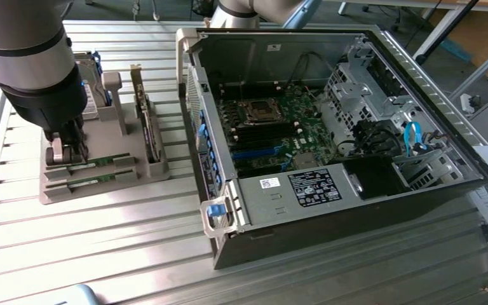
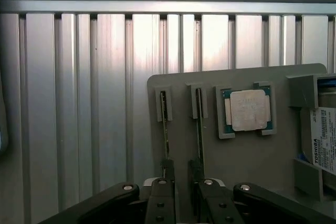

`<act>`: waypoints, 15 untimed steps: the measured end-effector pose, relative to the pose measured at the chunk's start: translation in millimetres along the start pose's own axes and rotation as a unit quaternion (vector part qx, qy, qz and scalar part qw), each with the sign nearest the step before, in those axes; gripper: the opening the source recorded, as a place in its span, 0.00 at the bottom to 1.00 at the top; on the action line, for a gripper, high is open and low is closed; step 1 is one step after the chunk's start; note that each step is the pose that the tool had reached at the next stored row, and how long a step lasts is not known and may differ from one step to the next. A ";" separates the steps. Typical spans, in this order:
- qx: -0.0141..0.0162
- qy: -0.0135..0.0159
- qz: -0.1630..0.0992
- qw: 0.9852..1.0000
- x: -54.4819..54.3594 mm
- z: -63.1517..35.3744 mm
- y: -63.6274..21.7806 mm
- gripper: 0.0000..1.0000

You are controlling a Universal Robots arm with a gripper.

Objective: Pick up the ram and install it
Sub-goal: 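Pick up the ram and move it above insertion slot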

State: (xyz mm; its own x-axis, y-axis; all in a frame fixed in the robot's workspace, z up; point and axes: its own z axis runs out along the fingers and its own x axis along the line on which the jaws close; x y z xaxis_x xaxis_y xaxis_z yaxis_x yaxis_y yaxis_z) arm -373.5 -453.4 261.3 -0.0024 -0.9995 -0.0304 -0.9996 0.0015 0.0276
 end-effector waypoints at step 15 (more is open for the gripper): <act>0.004 0.000 -0.006 1.000 0.0 0.2 0.1 0.25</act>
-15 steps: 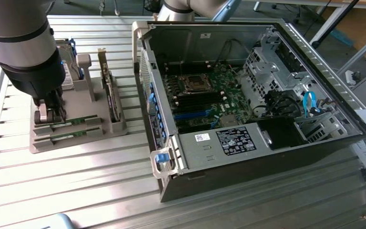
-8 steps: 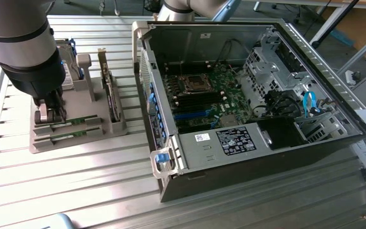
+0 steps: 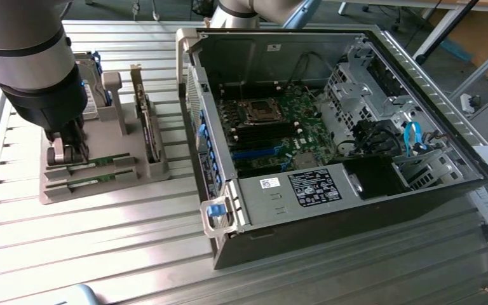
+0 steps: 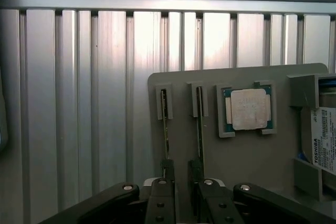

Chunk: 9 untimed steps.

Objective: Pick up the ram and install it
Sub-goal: 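Pick up the ram and move it above insertion slot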

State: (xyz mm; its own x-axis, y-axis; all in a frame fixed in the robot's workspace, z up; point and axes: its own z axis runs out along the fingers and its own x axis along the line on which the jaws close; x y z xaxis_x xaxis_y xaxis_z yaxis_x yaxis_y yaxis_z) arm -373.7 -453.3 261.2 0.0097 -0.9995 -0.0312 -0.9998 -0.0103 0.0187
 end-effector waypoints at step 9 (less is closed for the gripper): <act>0.000 0.000 0.000 1.000 3.2 -0.1 0.1 0.25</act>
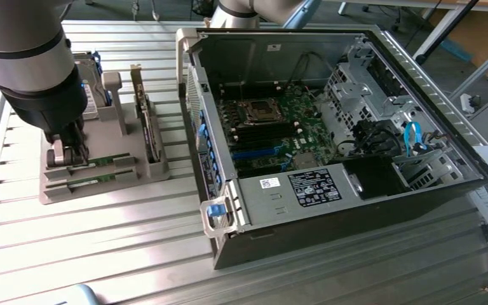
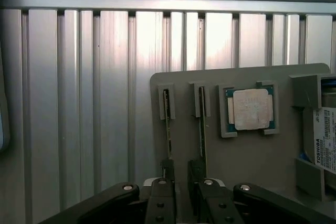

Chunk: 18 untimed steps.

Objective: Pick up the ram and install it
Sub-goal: 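Pick up the ram and move it above insertion slot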

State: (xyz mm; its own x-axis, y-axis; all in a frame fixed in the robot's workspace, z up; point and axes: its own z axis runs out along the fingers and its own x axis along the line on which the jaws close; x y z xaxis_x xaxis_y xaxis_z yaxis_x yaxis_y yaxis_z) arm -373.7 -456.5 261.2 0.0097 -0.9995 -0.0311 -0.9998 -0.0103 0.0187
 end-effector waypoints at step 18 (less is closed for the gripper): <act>0.000 0.000 0.000 1.000 2.1 12.4 -0.3 0.25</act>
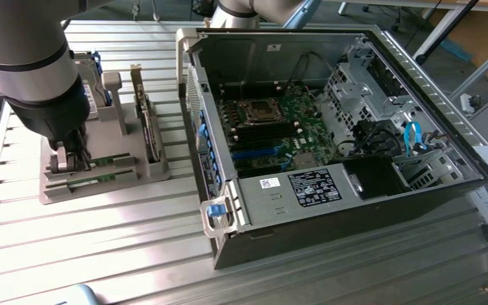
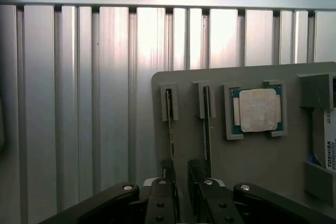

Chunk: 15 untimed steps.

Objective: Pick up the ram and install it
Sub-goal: 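Pick up the ram and move it above insertion slot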

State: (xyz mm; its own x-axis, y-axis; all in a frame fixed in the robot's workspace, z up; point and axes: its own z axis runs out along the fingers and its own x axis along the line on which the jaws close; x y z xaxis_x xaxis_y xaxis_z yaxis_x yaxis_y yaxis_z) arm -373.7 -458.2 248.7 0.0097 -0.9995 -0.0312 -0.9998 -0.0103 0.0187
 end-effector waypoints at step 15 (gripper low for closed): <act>0.000 0.000 0.000 1.000 2.4 14.4 -0.3 0.25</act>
State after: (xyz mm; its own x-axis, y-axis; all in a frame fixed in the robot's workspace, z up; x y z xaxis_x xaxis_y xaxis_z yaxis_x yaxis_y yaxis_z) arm -373.7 -460.2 234.2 0.0098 -0.9995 -0.0312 -0.9998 -0.0103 0.0187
